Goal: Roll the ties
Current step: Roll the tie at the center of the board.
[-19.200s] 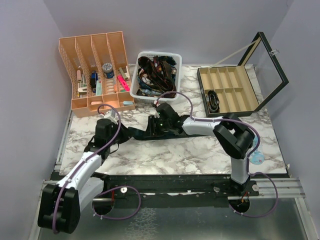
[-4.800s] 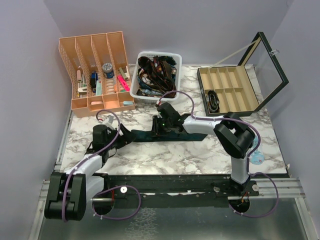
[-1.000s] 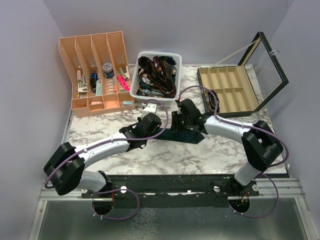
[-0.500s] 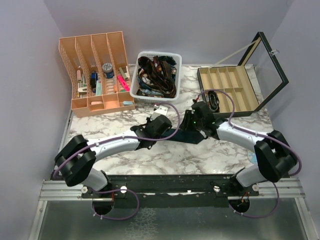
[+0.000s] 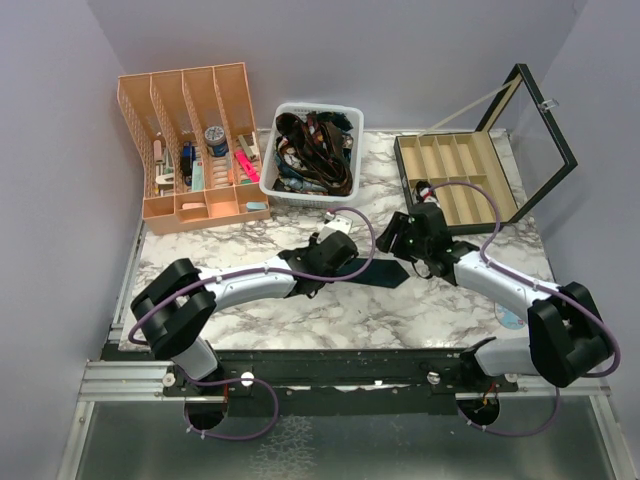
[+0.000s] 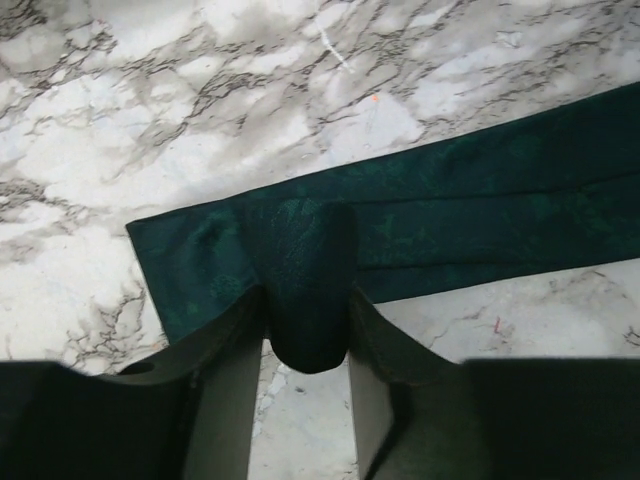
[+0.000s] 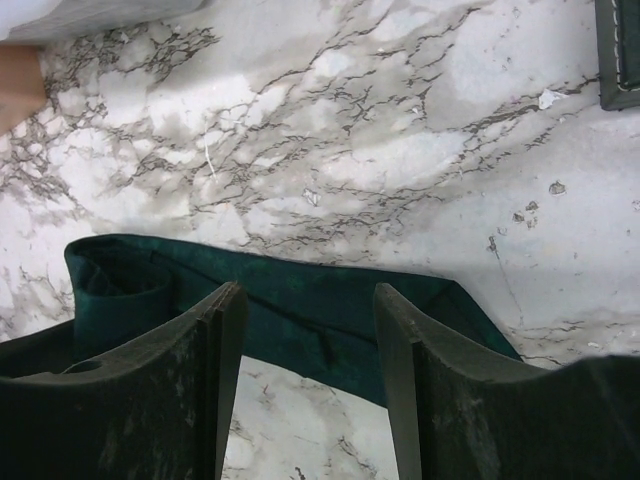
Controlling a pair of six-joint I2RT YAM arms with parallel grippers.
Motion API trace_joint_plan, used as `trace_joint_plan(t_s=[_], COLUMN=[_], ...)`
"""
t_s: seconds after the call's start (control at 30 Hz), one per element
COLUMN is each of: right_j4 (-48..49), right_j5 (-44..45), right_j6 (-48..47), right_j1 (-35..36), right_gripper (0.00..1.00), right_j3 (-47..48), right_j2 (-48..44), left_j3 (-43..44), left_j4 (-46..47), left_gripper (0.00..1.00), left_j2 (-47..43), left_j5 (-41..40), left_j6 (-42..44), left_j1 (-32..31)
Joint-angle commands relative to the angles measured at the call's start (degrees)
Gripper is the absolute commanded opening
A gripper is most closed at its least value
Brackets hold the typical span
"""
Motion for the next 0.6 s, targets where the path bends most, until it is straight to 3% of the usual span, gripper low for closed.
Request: trace_joint_plan(t_s=[0.0,0.1,0.27,0.43,0.57], right_j4=[1.1,1.0,1.3,2.3,8.4], right_j5=[-1.3,-3.9,-8.9,-16.4,-25.1], right_j6=[0.1,-1.0,-2.0,-1.8,-1.6], right_j1=[-0.8,-1.0,-1.2,-1.3,-1.3], right_gripper=[0.59,0.59,0.6,0.64,0.69], right_j3=[-1.1,-0.1,1.4,2.9,3.0], right_j2=[-0.5,0.8,2.5,4.6,6.6], left_j3=[0.2,0.5,-0.8,-6.1,-11.5], left_j4=[4.4,6.5,9.8,13.3,14.3], left_gripper=[0.46,0.48,0.62,0.74,0.81], left_j2=[0.6,0.3,-3.0,-11.9,-21.5], left_j5=[5.9,9.0,11.3,10.1,9.6], left_j6=[0.4,0.3,-0.2,-1.7,-4.8], left_j1=[-0.4,-0.4,-0.4,0.3,3.6])
